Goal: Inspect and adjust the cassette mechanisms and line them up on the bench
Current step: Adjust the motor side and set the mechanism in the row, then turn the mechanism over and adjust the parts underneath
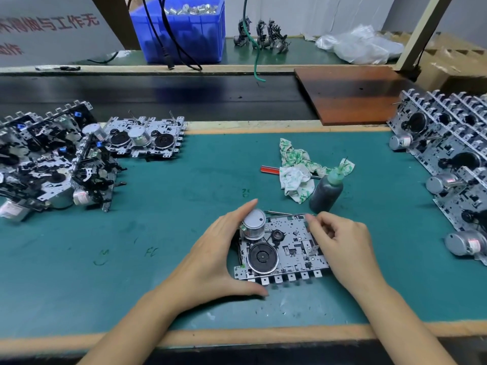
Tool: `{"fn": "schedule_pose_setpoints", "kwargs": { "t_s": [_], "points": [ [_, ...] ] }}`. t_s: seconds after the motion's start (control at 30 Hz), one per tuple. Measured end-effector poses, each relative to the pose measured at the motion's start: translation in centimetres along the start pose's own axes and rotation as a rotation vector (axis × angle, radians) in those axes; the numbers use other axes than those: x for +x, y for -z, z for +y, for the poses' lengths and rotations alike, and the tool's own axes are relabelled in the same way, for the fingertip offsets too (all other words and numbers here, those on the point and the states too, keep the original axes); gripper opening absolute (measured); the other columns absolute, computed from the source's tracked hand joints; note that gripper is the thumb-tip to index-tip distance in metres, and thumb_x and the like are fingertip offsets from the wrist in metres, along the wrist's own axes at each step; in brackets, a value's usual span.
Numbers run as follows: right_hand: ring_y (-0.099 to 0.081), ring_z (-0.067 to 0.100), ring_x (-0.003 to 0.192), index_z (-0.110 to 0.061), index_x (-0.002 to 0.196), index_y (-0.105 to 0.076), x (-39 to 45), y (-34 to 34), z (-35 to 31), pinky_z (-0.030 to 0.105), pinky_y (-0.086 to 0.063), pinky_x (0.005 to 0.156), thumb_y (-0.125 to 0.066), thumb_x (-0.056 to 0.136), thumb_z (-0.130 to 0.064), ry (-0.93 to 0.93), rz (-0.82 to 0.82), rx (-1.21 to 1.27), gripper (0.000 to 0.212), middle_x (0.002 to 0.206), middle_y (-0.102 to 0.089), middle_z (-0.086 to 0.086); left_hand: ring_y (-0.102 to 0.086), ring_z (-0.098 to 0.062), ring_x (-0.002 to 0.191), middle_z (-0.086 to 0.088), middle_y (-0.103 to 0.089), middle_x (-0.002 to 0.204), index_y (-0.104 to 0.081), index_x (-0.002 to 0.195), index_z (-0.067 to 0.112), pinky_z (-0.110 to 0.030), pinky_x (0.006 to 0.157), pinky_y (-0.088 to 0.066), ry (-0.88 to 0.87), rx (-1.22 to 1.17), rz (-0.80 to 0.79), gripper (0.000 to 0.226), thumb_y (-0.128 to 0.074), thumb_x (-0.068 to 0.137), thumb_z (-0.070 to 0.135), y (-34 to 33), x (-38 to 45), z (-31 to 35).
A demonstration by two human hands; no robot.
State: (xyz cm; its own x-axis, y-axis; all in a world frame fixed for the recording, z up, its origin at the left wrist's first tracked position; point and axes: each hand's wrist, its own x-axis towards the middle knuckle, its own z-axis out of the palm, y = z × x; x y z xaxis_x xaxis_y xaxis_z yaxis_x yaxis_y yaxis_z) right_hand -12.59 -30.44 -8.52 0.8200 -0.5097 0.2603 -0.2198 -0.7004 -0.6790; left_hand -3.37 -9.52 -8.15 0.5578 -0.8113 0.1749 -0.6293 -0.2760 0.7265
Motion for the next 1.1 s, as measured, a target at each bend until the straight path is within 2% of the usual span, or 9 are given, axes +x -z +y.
{"fn": "schedule_pose_setpoints", "kwargs": {
  "t_s": [0.2, 0.4, 0.6, 0.7, 0.8, 0.83, 0.9, 1.0, 1.1],
  "points": [
    [-0.037, 0.014, 0.047, -0.014, 0.058, -0.051, 0.0, 0.0, 0.0, 0.025, -0.032, 0.052, -0.056, 0.09, -0.033, -0.044, 0.075, 0.058, 0.037, 0.043, -0.042, -0.002, -0.029, 0.011, 0.132, 0.042, -0.024, 0.14, -0.01, 0.136, 0.065, -0.005, 0.104, -0.023, -0.004, -0.011, -0.014, 0.111, -0.085, 0.056, 0.054, 0.1, -0.1, -0.1],
    [-0.045, 0.008, 0.059, -0.028, 0.083, -0.045, 0.5, 0.9, 0.5, 0.019, -0.036, 0.058, -0.065, 0.084, -0.032, -0.17, 0.252, 0.243, 0.021, 0.069, -0.049, -0.003, -0.028, 0.01, 0.133, 0.042, -0.024, 0.139, -0.01, 0.138, 0.062, -0.005, 0.104, -0.022, 0.011, -0.057, -0.02, 0.115, -0.085, 0.052, 0.054, 0.2, 0.0, -0.2],
    [-0.052, 0.01, 0.073, -0.027, 0.078, -0.057, 0.3, 1.7, -1.3, 0.021, -0.042, 0.061, -0.065, 0.078, -0.037, 0.065, 0.127, 0.364, 0.013, 0.081, -0.057, -0.004, -0.031, 0.007, 0.133, 0.038, -0.028, 0.141, -0.017, 0.137, 0.06, -0.007, 0.105, -0.025, 0.017, -0.077, -0.016, 0.107, -0.084, 0.053, 0.056, 0.2, 0.0, -0.4],
    [-0.05, 0.002, 0.102, -0.041, 0.106, -0.053, 0.6, 3.0, -1.8, 0.01, -0.037, 0.084, -0.06, 0.071, -0.057, 0.195, -0.163, 0.202, 0.039, 0.109, -0.053, -0.019, -0.032, 0.005, 0.134, 0.037, -0.03, 0.14, -0.02, 0.136, 0.06, -0.007, 0.104, -0.025, 0.024, -0.106, -0.017, 0.105, -0.085, 0.053, 0.054, 0.3, 0.0, -0.5],
    [-0.006, -0.022, 0.13, -0.058, 0.137, -0.011, 0.8, 3.9, -2.2, -0.005, -0.004, 0.098, -0.063, 0.054, -0.079, 0.311, -0.6, -0.099, 0.1, 0.134, -0.007, -0.05, -0.031, 0.004, 0.134, 0.038, -0.029, 0.14, -0.018, 0.138, 0.059, -0.008, 0.105, -0.025, 0.008, -0.114, -0.031, 0.11, -0.087, 0.053, 0.051, 0.3, -0.1, -0.6],
    [0.007, -0.025, 0.127, -0.057, 0.139, 0.005, 0.9, 4.0, -2.4, -0.006, 0.007, 0.097, -0.062, 0.051, -0.082, 0.378, -0.661, -0.239, 0.114, 0.133, 0.006, -0.052, -0.031, 0.003, 0.135, 0.038, -0.029, 0.139, -0.017, 0.138, 0.058, -0.008, 0.105, -0.025, 0.003, -0.111, -0.034, 0.111, -0.087, 0.053, 0.05, 0.3, -0.1, -0.7],
    [0.01, -0.02, 0.127, -0.042, 0.145, 0.01, 1.2, 3.8, -2.8, -0.003, 0.017, 0.095, -0.062, 0.052, -0.081, 0.495, -0.659, -0.442, 0.124, 0.139, 0.003, -0.041, -0.032, 0.002, 0.134, 0.038, -0.029, 0.138, -0.016, 0.139, 0.057, -0.009, 0.105, -0.026, -0.007, -0.097, -0.031, 0.111, -0.087, 0.055, 0.046, 0.2, 0.0, -0.7],
    [-0.012, 0.0, 0.133, -0.027, 0.15, -0.006, 1.7, 3.4, -3.6, 0.011, -0.011, 0.106, -0.067, 0.056, -0.075, 0.517, -0.65, -0.539, 0.122, 0.146, -0.016, -0.018, -0.036, 0.0, 0.131, 0.036, -0.032, 0.135, -0.017, 0.14, 0.056, -0.01, 0.103, -0.029, -0.013, -0.08, -0.017, 0.108, -0.085, 0.058, 0.038, 0.2, 0.0, -0.8],
    [-0.026, 0.008, 0.126, -0.021, 0.149, -0.017, 2.0, 3.1, -4.5, 0.026, -0.034, 0.101, -0.068, 0.06, -0.069, 0.518, -0.68, -0.588, 0.113, 0.136, -0.029, -0.01, -0.037, -0.001, 0.131, 0.034, -0.033, 0.134, -0.018, 0.14, 0.056, -0.011, 0.103, -0.031, -0.013, -0.091, -0.014, 0.107, -0.084, 0.059, 0.035, 0.2, -0.1, -0.8]
  ]
}}
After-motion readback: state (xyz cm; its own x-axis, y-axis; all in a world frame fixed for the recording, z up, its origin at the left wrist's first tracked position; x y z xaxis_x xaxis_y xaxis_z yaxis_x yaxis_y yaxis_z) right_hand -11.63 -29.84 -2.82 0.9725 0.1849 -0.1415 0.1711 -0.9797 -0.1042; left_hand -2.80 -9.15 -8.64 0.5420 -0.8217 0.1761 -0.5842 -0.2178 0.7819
